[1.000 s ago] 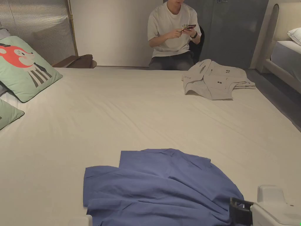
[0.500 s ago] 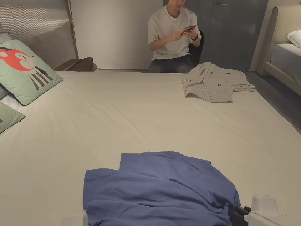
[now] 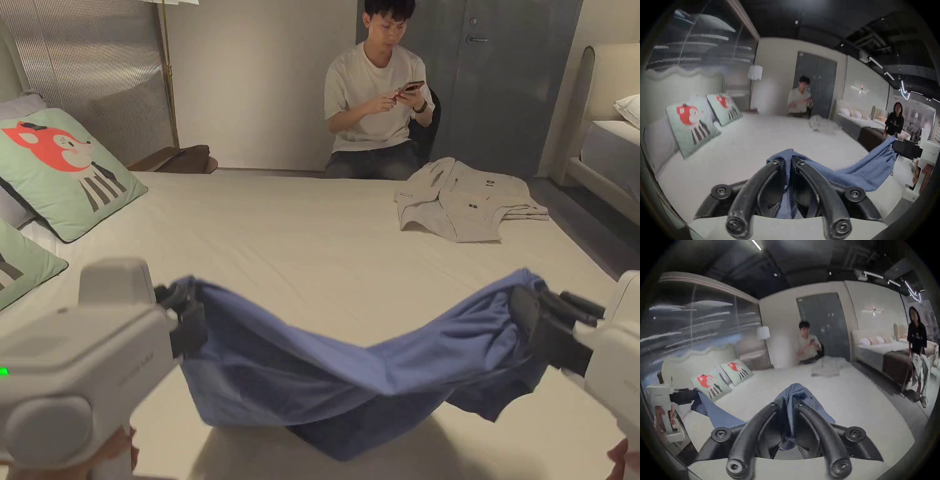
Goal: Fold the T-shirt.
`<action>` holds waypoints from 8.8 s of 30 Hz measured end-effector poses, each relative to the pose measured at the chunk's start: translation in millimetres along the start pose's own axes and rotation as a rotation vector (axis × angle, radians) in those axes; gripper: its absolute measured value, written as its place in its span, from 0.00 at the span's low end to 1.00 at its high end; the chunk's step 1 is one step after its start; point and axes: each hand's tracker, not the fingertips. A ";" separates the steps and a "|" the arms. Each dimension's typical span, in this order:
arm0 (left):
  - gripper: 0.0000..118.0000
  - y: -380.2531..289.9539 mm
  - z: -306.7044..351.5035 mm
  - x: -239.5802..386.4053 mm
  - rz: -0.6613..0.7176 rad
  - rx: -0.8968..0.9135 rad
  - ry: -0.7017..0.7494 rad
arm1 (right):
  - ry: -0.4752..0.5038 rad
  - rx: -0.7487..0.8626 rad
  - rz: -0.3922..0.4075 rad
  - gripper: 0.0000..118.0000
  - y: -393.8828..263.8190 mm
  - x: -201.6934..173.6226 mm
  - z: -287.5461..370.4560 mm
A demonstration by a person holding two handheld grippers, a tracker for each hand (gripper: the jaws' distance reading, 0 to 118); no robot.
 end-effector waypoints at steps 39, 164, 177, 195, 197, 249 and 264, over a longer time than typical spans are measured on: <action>0.03 149.6 -256.7 23.1 0.052 0.119 -0.062 | -0.142 0.162 0.043 0.07 120.2 43.5 -201.4; 0.23 -151.9 -378.6 -1.7 -0.086 -0.666 0.002 | -0.324 -0.218 0.091 0.00 -104.1 53.1 -143.4; 0.03 -136.3 -357.5 -13.4 -0.032 -0.614 0.001 | -0.282 -0.547 0.026 0.86 -121.9 96.8 -254.4; 0.03 -122.9 -337.6 -19.4 0.005 -0.583 0.018 | -0.204 -0.570 0.035 0.05 -134.1 101.0 -288.4; 0.03 -113.8 -324.2 -21.4 0.007 -0.553 0.019 | -0.223 -0.496 0.036 0.05 -117.5 99.7 -266.7; 0.02 193.2 -45.7 1.1 0.062 0.454 0.055 | -0.272 0.586 0.122 0.05 203.8 4.0 6.9; 0.02 288.7 -186.2 -16.4 0.092 0.416 0.096 | -0.356 0.538 0.172 0.05 295.3 33.9 -147.7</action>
